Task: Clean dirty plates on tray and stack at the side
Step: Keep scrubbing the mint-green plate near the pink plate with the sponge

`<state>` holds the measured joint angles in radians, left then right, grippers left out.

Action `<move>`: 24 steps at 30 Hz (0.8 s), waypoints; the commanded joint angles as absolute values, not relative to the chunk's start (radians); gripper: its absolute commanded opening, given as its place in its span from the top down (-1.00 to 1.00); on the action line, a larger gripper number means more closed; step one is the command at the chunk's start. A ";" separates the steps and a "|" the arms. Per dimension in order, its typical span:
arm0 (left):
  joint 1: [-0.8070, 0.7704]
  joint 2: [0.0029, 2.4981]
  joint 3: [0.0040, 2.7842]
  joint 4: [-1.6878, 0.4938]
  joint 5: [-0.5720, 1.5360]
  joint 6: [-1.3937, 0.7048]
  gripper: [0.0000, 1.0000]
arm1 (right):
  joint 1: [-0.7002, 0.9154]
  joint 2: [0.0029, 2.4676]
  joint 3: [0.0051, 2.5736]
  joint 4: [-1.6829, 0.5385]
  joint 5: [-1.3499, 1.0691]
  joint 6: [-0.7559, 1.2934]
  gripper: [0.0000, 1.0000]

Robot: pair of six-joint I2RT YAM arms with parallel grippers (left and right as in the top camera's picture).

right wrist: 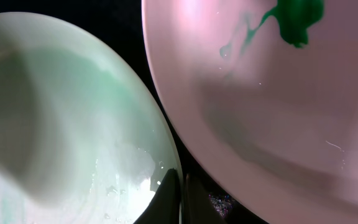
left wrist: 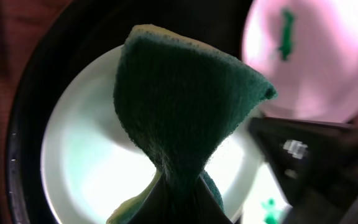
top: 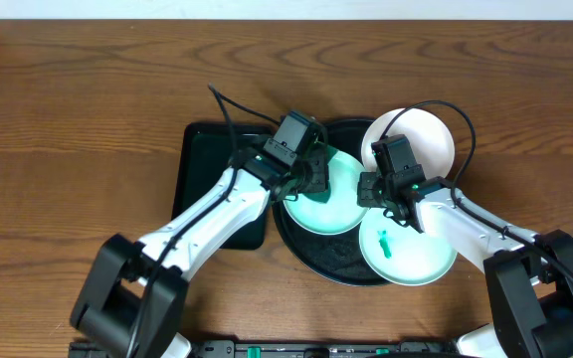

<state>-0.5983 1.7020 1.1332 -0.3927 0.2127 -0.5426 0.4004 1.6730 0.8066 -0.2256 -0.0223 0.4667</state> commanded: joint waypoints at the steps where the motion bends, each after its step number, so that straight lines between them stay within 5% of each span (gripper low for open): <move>1: -0.595 1.746 1.114 -0.394 0.143 -0.509 0.84 | 0.408 1.666 0.805 -0.220 -0.080 0.475 0.97; 16: -0.597 1.872 1.114 -0.419 0.016 -0.492 0.85 | 0.408 1.666 0.805 -0.220 -0.080 0.475 0.97; 24: -0.602 1.961 1.114 -0.413 0.177 -0.492 0.84 | 0.408 1.666 0.805 -0.220 -0.080 0.475 0.97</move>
<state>-0.6006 1.8786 1.1419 -0.3962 0.0830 -0.5114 0.4004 1.6730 0.8066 -0.2253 -0.0231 0.4671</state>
